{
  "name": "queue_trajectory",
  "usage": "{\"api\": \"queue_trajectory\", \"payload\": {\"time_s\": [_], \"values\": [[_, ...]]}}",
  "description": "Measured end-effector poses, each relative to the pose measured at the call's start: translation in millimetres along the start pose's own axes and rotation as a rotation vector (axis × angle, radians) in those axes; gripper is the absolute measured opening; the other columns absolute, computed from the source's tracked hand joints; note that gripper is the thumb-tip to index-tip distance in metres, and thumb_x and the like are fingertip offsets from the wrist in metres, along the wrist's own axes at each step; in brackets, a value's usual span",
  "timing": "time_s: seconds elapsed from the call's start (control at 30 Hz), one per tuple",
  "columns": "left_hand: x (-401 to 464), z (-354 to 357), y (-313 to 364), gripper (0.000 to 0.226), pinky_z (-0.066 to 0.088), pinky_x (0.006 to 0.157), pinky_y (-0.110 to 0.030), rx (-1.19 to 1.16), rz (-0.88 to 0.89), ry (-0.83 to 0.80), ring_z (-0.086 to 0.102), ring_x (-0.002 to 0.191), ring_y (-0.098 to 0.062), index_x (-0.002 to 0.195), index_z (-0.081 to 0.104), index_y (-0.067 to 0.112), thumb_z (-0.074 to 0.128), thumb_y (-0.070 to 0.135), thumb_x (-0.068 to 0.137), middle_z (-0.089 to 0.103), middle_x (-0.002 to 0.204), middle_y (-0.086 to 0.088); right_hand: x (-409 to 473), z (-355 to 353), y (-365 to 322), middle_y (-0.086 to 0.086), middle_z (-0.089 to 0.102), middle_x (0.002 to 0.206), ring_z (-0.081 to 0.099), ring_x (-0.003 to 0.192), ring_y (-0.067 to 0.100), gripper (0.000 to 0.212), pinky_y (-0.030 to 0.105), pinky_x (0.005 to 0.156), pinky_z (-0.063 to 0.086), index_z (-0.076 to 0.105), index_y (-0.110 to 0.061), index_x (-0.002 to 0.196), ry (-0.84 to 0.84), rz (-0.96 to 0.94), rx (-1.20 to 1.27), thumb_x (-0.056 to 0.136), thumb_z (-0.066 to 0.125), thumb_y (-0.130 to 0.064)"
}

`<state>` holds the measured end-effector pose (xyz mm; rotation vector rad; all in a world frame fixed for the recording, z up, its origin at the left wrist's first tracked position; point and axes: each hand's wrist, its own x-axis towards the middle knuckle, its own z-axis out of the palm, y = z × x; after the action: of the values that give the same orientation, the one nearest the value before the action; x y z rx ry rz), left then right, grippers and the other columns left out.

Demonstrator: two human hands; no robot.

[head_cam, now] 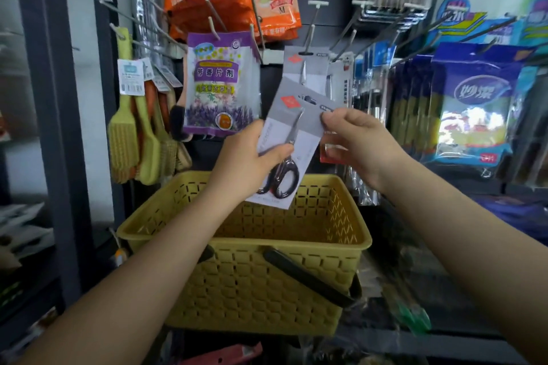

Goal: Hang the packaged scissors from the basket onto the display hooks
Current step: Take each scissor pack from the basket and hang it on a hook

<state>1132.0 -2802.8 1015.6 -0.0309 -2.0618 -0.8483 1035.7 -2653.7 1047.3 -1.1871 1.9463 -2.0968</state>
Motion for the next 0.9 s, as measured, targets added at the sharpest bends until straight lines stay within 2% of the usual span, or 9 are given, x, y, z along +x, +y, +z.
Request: {"api": "queue_trajectory", "payload": {"time_s": [0.13,0.23,0.4,0.47,0.6,0.67,0.77,0.83,0.9], "values": [[16,9,-3,0.033,0.052,0.074,-0.035,0.174,0.034,0.004,0.063,0.087,-0.017,0.108,0.055,0.012,0.061,0.033,0.083,0.068,0.101,-0.004,18,8,-5,-0.004,0.07,0.074,0.066,0.066,0.008,0.016,0.019,0.055,0.05,0.06,-0.018,0.077,-0.026,0.043,0.223,0.092,0.055,-0.018],[28,14,-5,0.03,0.054,0.07,-0.042,0.327,0.043,0.042,0.063,0.079,-0.02,0.104,0.049,0.014,0.055,0.038,0.086,0.066,0.094,-0.004,37,10,-13,-0.004,0.07,0.07,0.065,0.064,0.01,0.016,0.022,0.052,0.05,0.06,-0.017,0.076,0.019,0.002,0.211,0.092,0.055,-0.016],[45,12,-9,0.015,0.054,0.066,-0.039,0.364,0.082,0.152,0.057,0.072,-0.012,0.096,0.051,0.019,0.053,0.032,0.087,0.058,0.081,0.006,73,3,-43,-0.007,0.062,0.06,0.057,0.041,-0.003,0.016,0.012,0.041,0.044,0.055,-0.013,0.075,0.219,-0.22,0.032,0.091,0.056,-0.013],[48,10,-12,0.011,0.053,0.067,-0.041,0.387,0.086,0.158,0.057,0.073,-0.013,0.089,0.054,0.019,0.053,0.029,0.086,0.058,0.079,0.006,85,3,-53,-0.008,0.061,0.059,0.058,0.048,0.0,0.02,0.014,0.045,0.046,0.055,-0.017,0.07,0.259,-0.302,-0.015,0.089,0.057,-0.011],[51,7,-20,0.008,0.054,0.065,-0.04,0.415,0.077,0.152,0.057,0.069,-0.012,0.084,0.055,0.02,0.052,0.028,0.085,0.059,0.075,0.008,109,9,-65,0.001,0.059,0.066,0.057,0.07,0.019,0.023,0.032,0.066,0.05,0.054,-0.018,0.064,0.312,-0.391,-0.06,0.086,0.057,-0.01],[52,6,-23,0.007,0.052,0.064,-0.039,0.403,0.077,0.156,0.058,0.072,-0.015,0.084,0.056,0.02,0.052,0.026,0.084,0.059,0.075,0.007,119,15,-62,0.005,0.054,0.065,0.049,0.066,0.019,0.02,0.037,0.061,0.045,0.052,-0.017,0.063,0.368,-0.398,-0.123,0.082,0.057,-0.016],[49,3,-26,0.003,0.044,0.06,-0.032,0.427,0.083,0.167,0.055,0.075,-0.017,0.084,0.054,0.02,0.052,0.022,0.083,0.055,0.075,0.008,130,22,-49,0.007,0.038,0.061,0.033,0.062,0.017,0.025,0.031,0.057,0.029,0.041,-0.017,0.062,0.437,-0.377,-0.168,0.082,0.056,-0.018],[47,0,-29,0.002,0.038,0.057,-0.028,0.435,0.096,0.17,0.052,0.074,-0.014,0.084,0.054,0.02,0.053,0.019,0.082,0.049,0.071,0.013,135,24,-41,0.007,0.04,0.064,0.035,0.061,0.017,0.022,0.025,0.053,0.03,0.043,-0.015,0.069,0.452,-0.345,-0.179,0.086,0.056,-0.018],[44,-1,-32,0.003,0.039,0.057,-0.028,0.436,0.107,0.163,0.052,0.072,-0.013,0.085,0.054,0.02,0.053,0.019,0.083,0.05,0.072,0.012,142,22,-35,0.0,0.04,0.059,0.034,0.052,0.013,0.03,0.017,0.04,0.03,0.038,-0.016,0.064,0.45,-0.327,-0.216,0.09,0.053,-0.017]]}}
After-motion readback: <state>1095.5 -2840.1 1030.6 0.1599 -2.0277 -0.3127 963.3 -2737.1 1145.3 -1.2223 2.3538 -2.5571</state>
